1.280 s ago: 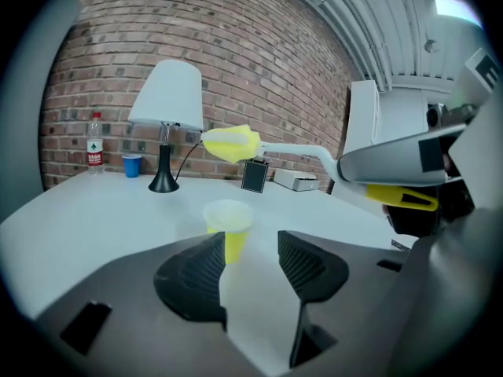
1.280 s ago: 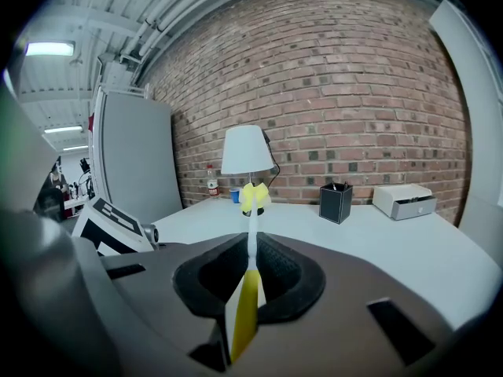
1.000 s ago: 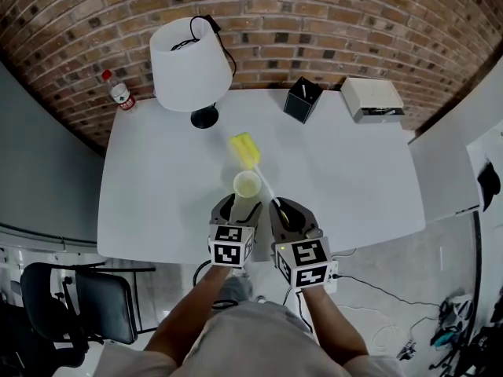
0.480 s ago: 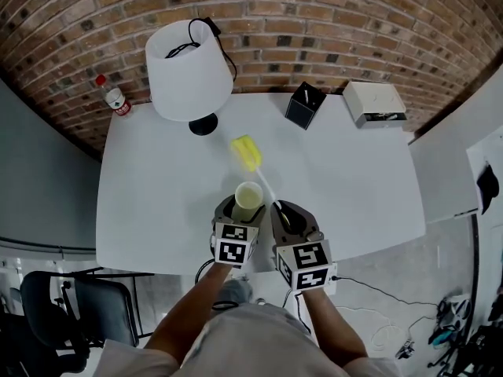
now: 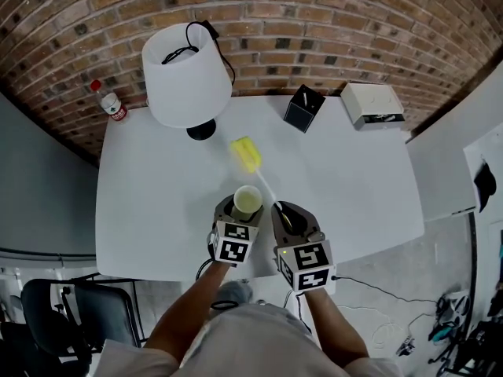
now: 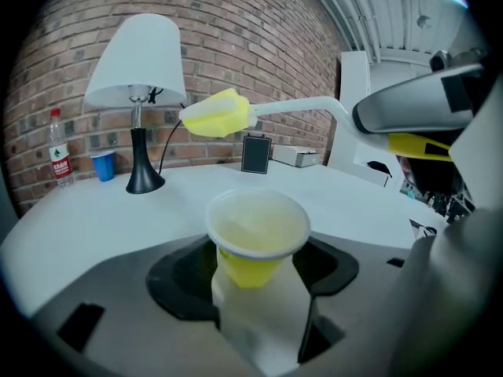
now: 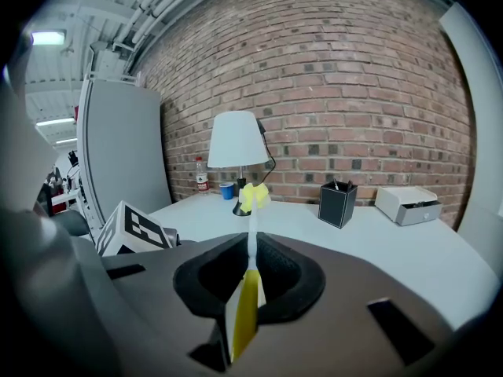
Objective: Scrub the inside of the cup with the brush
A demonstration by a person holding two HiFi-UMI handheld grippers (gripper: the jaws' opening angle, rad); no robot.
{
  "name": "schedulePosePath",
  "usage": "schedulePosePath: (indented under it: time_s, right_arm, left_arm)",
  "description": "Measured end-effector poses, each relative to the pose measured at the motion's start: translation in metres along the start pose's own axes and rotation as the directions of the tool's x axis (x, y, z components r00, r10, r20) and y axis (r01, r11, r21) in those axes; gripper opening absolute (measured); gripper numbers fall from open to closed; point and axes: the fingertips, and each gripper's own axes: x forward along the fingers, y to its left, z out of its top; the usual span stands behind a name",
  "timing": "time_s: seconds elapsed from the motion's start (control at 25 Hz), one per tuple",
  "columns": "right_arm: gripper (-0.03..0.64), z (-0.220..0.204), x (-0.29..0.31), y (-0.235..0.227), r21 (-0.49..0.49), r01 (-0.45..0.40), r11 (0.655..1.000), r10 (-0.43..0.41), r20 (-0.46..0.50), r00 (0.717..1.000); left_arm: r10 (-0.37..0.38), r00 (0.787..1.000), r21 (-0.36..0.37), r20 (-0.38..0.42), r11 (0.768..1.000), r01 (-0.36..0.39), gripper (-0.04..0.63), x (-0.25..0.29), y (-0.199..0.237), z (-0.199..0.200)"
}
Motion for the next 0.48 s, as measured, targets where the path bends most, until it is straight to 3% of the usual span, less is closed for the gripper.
schedulePosePath:
  time_s: [0.28, 0.48]
  right_arm:
    - [0.028, 0.016, -0.002, 0.006, -0.101, -0.041, 0.994, 0.039, -0.017, 0.999]
    - [0.028, 0.036, -0.004, 0.015, -0.225, -0.093, 0.97, 0.086, -0.039, 0.996]
  left_arm:
    - [-0.022, 0.999, 0.036, 0.033, 0.999, 0.021, 0.301, -0.018, 0.01, 0.015]
    - [-0.019, 0.999, 0.077, 0.051, 0.997, 0.015, 0.298, -0.037, 0.027, 0.03]
